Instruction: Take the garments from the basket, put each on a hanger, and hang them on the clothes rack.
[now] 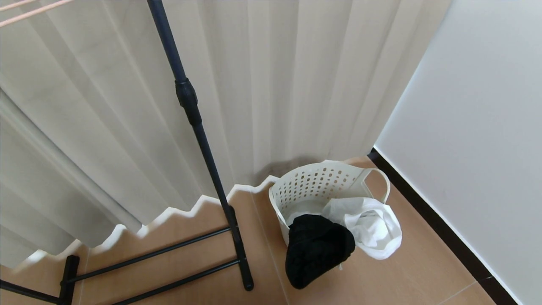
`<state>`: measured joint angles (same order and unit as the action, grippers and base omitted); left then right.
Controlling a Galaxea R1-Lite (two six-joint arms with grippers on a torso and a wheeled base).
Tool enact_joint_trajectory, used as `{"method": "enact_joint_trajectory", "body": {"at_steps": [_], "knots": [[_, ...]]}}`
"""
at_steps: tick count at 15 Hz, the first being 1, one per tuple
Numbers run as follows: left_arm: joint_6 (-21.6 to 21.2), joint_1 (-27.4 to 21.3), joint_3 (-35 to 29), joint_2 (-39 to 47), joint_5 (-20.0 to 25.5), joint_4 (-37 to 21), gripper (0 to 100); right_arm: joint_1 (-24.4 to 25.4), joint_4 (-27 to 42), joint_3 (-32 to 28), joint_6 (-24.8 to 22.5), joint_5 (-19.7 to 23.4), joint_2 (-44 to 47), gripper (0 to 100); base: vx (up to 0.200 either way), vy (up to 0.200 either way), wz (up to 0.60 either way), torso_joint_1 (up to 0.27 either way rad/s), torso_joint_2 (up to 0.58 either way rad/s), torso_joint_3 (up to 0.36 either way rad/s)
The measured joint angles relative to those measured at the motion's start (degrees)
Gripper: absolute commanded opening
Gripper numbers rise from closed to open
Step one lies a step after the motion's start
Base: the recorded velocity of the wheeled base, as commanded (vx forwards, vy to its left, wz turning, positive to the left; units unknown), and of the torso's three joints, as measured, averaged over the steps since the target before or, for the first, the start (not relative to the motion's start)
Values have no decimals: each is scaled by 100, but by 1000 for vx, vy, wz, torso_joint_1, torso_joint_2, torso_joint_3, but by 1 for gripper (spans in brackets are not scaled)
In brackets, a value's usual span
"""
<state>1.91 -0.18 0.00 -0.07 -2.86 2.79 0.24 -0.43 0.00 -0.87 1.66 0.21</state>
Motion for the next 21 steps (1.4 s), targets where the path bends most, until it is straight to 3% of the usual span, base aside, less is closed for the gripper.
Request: {"method": "enact_joint_trajectory", "body": {"at_steps": [21], "knots": [[2,0,0,0,-6,0,100,17,127,-7,-61,-13,54,100,0,0,0,1,4,-174]]}}
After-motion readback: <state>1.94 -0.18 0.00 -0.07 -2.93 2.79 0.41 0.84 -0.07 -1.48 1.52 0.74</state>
